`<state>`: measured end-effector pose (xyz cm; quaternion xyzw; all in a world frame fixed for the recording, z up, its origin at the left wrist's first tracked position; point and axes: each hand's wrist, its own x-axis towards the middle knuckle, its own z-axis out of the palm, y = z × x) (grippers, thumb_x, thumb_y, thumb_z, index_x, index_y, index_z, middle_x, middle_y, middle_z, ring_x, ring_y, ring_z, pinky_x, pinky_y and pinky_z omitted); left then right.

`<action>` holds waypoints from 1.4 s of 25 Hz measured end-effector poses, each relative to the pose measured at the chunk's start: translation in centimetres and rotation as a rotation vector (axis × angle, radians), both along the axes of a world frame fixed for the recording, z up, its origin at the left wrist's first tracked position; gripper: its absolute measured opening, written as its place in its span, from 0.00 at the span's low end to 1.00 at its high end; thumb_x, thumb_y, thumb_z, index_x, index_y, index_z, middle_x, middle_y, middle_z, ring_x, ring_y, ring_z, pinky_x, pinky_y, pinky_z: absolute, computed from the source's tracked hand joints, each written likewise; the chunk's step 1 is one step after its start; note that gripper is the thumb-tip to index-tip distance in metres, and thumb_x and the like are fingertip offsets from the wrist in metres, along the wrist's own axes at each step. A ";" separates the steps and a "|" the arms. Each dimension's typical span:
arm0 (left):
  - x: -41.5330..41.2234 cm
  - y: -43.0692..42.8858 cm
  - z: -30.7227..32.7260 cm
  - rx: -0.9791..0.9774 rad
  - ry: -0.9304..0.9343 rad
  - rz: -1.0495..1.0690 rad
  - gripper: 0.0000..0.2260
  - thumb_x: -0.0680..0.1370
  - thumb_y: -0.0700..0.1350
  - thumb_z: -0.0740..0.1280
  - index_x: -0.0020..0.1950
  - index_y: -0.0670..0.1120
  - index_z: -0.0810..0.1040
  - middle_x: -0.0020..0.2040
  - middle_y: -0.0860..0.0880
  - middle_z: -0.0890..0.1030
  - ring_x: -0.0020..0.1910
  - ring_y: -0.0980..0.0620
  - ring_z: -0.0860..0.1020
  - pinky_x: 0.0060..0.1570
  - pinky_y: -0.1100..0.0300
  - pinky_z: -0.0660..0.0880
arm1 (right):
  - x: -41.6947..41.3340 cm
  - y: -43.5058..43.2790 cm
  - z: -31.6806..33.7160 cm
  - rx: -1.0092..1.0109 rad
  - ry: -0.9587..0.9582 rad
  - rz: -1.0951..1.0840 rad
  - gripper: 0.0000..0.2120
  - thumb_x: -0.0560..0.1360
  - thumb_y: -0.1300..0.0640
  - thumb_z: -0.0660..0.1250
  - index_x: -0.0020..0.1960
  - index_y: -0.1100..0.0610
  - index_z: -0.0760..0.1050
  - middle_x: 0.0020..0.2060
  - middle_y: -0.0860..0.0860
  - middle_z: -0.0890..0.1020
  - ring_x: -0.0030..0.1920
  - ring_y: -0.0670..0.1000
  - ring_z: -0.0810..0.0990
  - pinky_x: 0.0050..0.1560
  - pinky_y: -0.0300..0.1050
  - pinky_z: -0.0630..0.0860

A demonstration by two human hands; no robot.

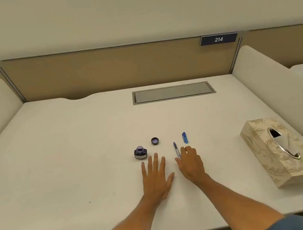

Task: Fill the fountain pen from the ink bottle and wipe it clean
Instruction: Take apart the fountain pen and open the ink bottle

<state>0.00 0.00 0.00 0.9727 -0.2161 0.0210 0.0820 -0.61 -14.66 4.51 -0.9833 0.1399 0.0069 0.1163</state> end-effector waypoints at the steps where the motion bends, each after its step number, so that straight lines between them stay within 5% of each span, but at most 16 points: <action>1: 0.0 0.0 -0.2 -0.004 -0.031 0.014 0.31 0.79 0.64 0.44 0.70 0.50 0.71 0.73 0.45 0.70 0.72 0.43 0.68 0.71 0.46 0.45 | 0.2 0.1 0.0 0.012 0.003 -0.016 0.21 0.81 0.48 0.56 0.68 0.59 0.65 0.65 0.55 0.71 0.63 0.54 0.70 0.58 0.46 0.72; 6: -0.1 0.2 -0.5 -0.031 0.099 0.039 0.41 0.71 0.69 0.31 0.79 0.52 0.50 0.80 0.47 0.47 0.79 0.45 0.47 0.73 0.46 0.36 | 1.0 0.2 -0.9 0.103 0.008 -0.049 0.17 0.81 0.51 0.57 0.65 0.60 0.68 0.62 0.56 0.71 0.60 0.53 0.72 0.56 0.43 0.73; 12: -0.6 0.2 0.1 -0.010 0.180 0.060 0.42 0.68 0.69 0.29 0.79 0.53 0.46 0.80 0.49 0.43 0.79 0.47 0.41 0.74 0.46 0.37 | 1.8 -0.3 -1.6 0.147 -0.043 -0.058 0.13 0.82 0.56 0.57 0.64 0.60 0.70 0.59 0.56 0.73 0.57 0.53 0.75 0.52 0.43 0.74; 17: 0.3 -0.7 1.9 -0.114 0.137 -0.043 0.40 0.73 0.66 0.34 0.77 0.45 0.57 0.79 0.45 0.55 0.78 0.46 0.54 0.76 0.53 0.48 | 2.2 -0.6 -1.4 0.287 -0.140 -0.110 0.08 0.80 0.59 0.59 0.55 0.61 0.73 0.52 0.57 0.77 0.50 0.56 0.78 0.47 0.48 0.76; 20: 1.6 -1.7 3.6 -0.303 0.226 -0.056 0.24 0.82 0.54 0.50 0.75 0.44 0.62 0.75 0.47 0.65 0.74 0.49 0.64 0.70 0.56 0.62 | 2.7 -0.7 -1.2 0.452 -0.235 -0.109 0.05 0.77 0.60 0.64 0.51 0.60 0.74 0.48 0.56 0.79 0.47 0.54 0.79 0.47 0.49 0.77; 24: 4.1 -3.2 5.7 -0.796 0.396 0.160 0.13 0.81 0.43 0.59 0.62 0.40 0.76 0.57 0.44 0.81 0.55 0.49 0.77 0.55 0.60 0.71 | 3.3 -0.7 -0.4 0.638 -0.289 -0.094 0.05 0.74 0.60 0.68 0.49 0.60 0.76 0.43 0.51 0.81 0.44 0.52 0.81 0.47 0.49 0.79; 28: 6.3 -3.4 8.0 -1.235 0.642 0.401 0.07 0.80 0.40 0.62 0.48 0.41 0.79 0.45 0.45 0.80 0.48 0.47 0.79 0.43 0.63 0.72 | 3.5 -0.5 0.7 0.818 -0.290 -0.010 0.06 0.73 0.61 0.70 0.49 0.61 0.76 0.38 0.49 0.81 0.38 0.48 0.80 0.43 0.41 0.79; 35: 7.7 -1.5 10.0 -1.440 0.772 0.472 0.06 0.79 0.40 0.64 0.49 0.40 0.80 0.47 0.44 0.82 0.49 0.46 0.80 0.60 0.50 0.74 | 4.1 0.3 1.4 0.933 -0.223 0.186 0.08 0.72 0.58 0.72 0.50 0.59 0.78 0.41 0.51 0.83 0.40 0.46 0.80 0.43 0.33 0.76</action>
